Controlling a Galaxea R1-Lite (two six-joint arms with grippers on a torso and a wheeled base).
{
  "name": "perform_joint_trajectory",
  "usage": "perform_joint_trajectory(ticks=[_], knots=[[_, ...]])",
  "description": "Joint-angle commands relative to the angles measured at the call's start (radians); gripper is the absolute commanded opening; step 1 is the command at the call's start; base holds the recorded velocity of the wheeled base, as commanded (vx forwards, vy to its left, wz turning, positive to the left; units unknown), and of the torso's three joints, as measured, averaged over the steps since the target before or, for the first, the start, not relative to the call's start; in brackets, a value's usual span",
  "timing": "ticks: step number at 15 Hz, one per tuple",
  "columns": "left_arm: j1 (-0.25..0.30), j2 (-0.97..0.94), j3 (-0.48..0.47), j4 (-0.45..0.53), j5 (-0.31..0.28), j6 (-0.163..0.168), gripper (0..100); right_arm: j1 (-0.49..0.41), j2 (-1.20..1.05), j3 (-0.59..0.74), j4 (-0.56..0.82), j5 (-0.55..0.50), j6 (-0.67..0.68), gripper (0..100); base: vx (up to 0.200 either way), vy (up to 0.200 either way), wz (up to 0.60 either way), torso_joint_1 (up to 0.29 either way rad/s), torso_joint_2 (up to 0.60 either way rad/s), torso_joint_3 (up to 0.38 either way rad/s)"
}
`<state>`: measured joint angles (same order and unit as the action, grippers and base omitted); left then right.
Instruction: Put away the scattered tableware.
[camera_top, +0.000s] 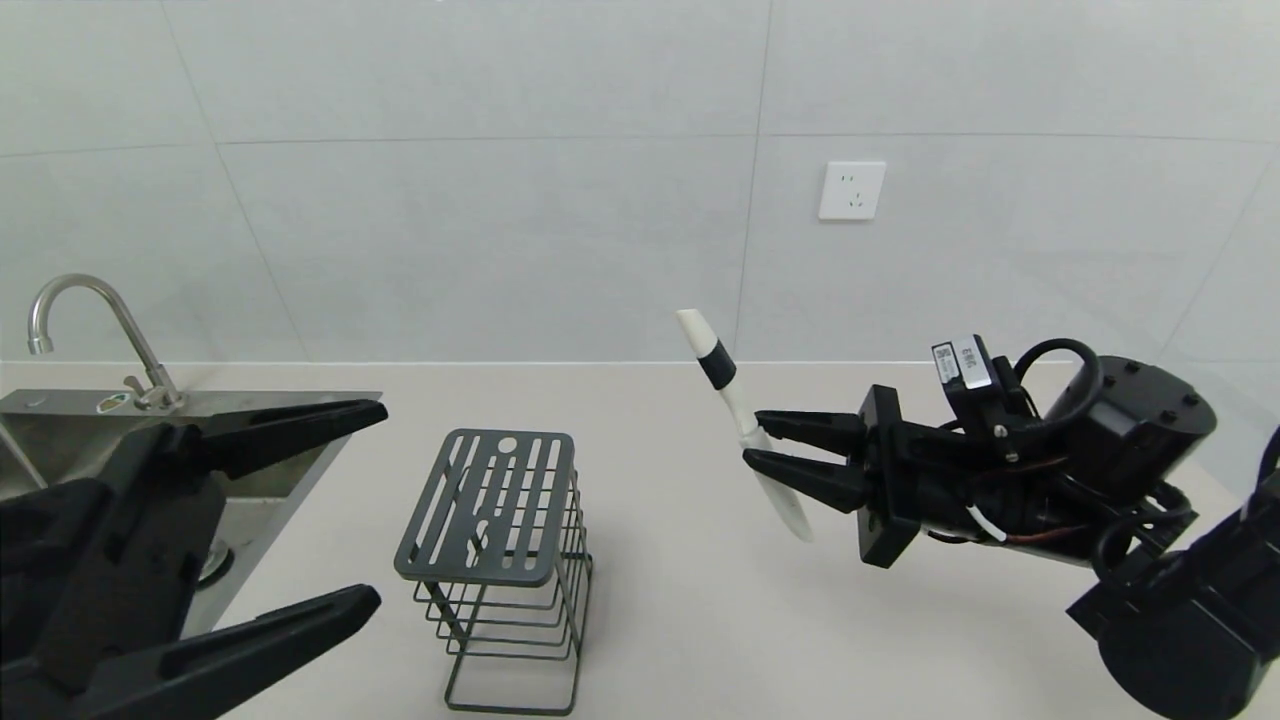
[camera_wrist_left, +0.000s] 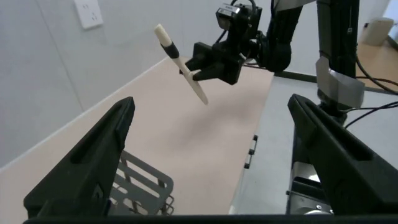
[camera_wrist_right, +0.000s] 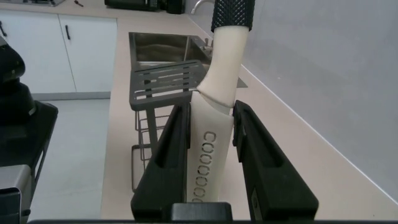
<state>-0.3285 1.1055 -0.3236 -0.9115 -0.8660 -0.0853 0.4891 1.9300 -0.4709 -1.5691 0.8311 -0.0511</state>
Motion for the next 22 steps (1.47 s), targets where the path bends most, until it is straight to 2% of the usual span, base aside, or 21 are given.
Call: perform_joint_trajectory(ticks=[1, 3, 4, 5, 8, 10, 14, 19, 20, 22], knots=[[-0.058, 0.053, -0.017, -0.003, -0.001, -0.011, 100, 0.019, -0.032, 0.0, -0.002, 0.0, 0.0, 0, 0.0, 0.0, 0.0, 0.0, 0.0, 0.0], [-0.093, 0.102, -0.046, -0.023, -0.001, -0.011, 100, 0.042, -0.052, 0.008, -0.002, 0.0, -0.001, 0, 0.0, 0.0, 0.0, 0.0, 0.0, 0.0], [-0.129, 0.145, -0.063, -0.055, -0.001, -0.011, 100, 0.055, -0.057, 0.008, -0.002, 0.0, -0.001, 0, 0.0, 0.0, 0.0, 0.0, 0.0, 0.0], [-0.13, 0.148, -0.063, -0.058, -0.001, -0.011, 100, 0.055, -0.057, 0.008, -0.002, 0.0, -0.001, 0, 0.0, 0.0, 0.0, 0.0, 0.0, 0.0], [-0.149, 0.306, -0.08, -0.218, 0.002, -0.014, 100, 0.086, -0.091, 0.008, -0.002, -0.001, -0.003, 0, 0.0, 0.0, 0.0, 0.0, 0.0, 0.0], [-0.15, 0.359, -0.109, -0.248, 0.002, -0.016, 100, 0.118, -0.095, 0.008, -0.002, -0.003, -0.003, 0, 0.0, 0.0, 0.0, 0.0, 0.0, 0.0], [-0.239, 0.435, -0.18, -0.279, 0.01, -0.016, 100, 0.12, -0.091, 0.008, -0.002, -0.007, -0.003, 0, 0.0, 0.0, 0.0, 0.0, 0.0, 0.0], [-0.284, 0.565, -0.218, -0.426, 0.01, -0.021, 100, 0.123, -0.091, 0.006, -0.002, -0.009, -0.003, 0, 0.0, 0.0, 0.0, 0.0, 0.0, 0.0], [-0.296, 0.583, -0.227, -0.46, 0.01, -0.027, 100, 0.123, -0.091, 0.008, -0.002, -0.018, -0.004, 0, 0.0, 0.0, 0.0, 0.0, 0.0, 0.0], [-0.32, 0.611, -0.229, -0.547, 0.012, -0.088, 100, 0.123, -0.092, 0.009, -0.002, -0.023, -0.009, 0, 0.0, 0.0, 0.0, 0.0, 0.0, 0.0]])
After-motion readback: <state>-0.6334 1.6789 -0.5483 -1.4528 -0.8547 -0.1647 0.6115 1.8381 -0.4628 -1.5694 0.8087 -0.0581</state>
